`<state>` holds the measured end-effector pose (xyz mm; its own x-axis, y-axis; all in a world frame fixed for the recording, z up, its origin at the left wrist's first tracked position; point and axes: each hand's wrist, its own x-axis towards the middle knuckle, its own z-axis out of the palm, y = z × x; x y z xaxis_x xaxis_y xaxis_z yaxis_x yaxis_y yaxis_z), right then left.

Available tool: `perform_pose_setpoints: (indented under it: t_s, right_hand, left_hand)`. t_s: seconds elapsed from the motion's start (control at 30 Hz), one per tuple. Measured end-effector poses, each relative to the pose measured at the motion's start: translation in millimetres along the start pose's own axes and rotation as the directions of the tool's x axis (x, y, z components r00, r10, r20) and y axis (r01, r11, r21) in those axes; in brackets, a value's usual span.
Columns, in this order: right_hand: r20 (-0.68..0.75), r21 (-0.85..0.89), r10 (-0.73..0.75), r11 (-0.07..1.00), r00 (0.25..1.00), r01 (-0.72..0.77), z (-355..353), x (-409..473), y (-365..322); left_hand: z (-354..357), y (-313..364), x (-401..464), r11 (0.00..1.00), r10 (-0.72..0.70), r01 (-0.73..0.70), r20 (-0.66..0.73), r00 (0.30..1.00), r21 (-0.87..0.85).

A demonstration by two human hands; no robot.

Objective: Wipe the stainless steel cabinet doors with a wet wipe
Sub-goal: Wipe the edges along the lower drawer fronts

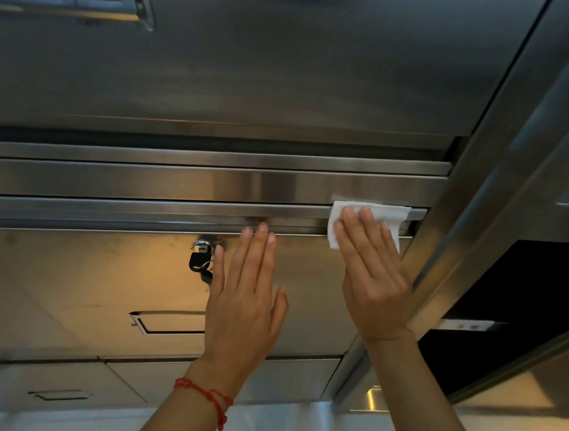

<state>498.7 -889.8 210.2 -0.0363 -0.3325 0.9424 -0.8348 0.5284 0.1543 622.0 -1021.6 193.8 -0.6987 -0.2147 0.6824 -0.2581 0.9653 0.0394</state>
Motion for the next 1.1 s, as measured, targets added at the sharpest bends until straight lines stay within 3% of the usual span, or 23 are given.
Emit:
perform_pose_setpoints:
  t_s: [0.27, 0.43, 0.63, 0.8, 1.1]
  right_hand:
    - [-0.038, -0.02, 0.043, 0.999, 0.998, -0.044, -4, -3, 8]
    - [-0.002, -0.021, -0.034, 0.999, 0.999, 0.034, -7, -6, 20]
    - [-0.032, -0.03, 0.078, 0.996, 0.996, -0.079, -9, -11, 24]
    - [0.005, 0.009, -0.018, 1.0, 1.0, 0.018, -9, -6, 22]
    - [-0.036, 0.011, 0.089, 0.996, 0.995, -0.088, -12, -12, 28]
  left_hand:
    - [0, 1, 1, 1.0, -0.013, 0.013, -0.009, 1.0, -0.016]
    - [-1, -1, 0, 1.0, 0.001, -0.001, -0.01, 1.0, -0.009]
    - [0, 1, 0, 1.0, -0.015, 0.015, -0.007, 1.0, -0.005]
    - [2, 2, 0, 1.0, -0.029, 0.029, -0.003, 1.0, -0.004]
    - [4, 4, 0, 0.999, -0.045, 0.045, -0.018, 0.999, -0.012]
